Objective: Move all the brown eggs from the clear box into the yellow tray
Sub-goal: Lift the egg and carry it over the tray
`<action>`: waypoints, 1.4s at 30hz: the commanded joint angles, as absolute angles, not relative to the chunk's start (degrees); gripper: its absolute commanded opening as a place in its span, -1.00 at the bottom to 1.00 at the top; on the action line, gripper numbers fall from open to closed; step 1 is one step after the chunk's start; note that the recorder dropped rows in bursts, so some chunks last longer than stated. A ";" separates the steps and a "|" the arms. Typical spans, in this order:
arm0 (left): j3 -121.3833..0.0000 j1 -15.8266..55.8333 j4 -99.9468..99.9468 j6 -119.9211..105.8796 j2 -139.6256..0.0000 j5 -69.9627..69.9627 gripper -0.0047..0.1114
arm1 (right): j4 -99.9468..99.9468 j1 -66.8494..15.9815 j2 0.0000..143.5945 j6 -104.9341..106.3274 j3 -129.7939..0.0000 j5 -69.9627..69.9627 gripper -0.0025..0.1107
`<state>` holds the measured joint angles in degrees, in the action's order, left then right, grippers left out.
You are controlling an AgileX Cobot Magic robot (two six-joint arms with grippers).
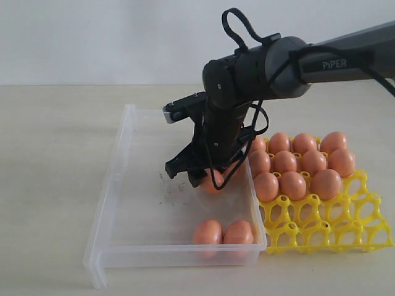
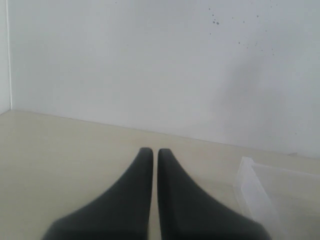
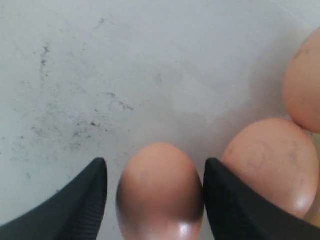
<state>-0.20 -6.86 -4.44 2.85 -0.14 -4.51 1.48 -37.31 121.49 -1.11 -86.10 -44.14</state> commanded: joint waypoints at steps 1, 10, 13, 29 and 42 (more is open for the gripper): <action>0.00 -6.77 -4.95 3.36 0.00 -4.50 -0.85 | 1.28 -37.26 121.97 -1.37 -86.41 -42.99 -0.03; 0.00 -6.77 -4.95 3.36 0.00 -4.50 -0.85 | 1.28 -37.26 123.96 -1.37 -86.41 -41.65 -0.04; 0.00 -6.77 -4.95 3.36 0.00 -4.50 -0.85 | 1.28 -37.26 123.96 -1.37 -86.41 -41.37 -0.36; 0.00 -6.77 -4.95 3.36 0.00 -4.34 -0.85 | 0.61 -37.16 116.92 -2.24 -84.31 -32.30 -0.96; 0.00 -6.77 -4.95 3.36 0.00 -4.34 -0.85 | -1.00 -37.16 95.35 -5.17 -58.87 -3.31 -0.96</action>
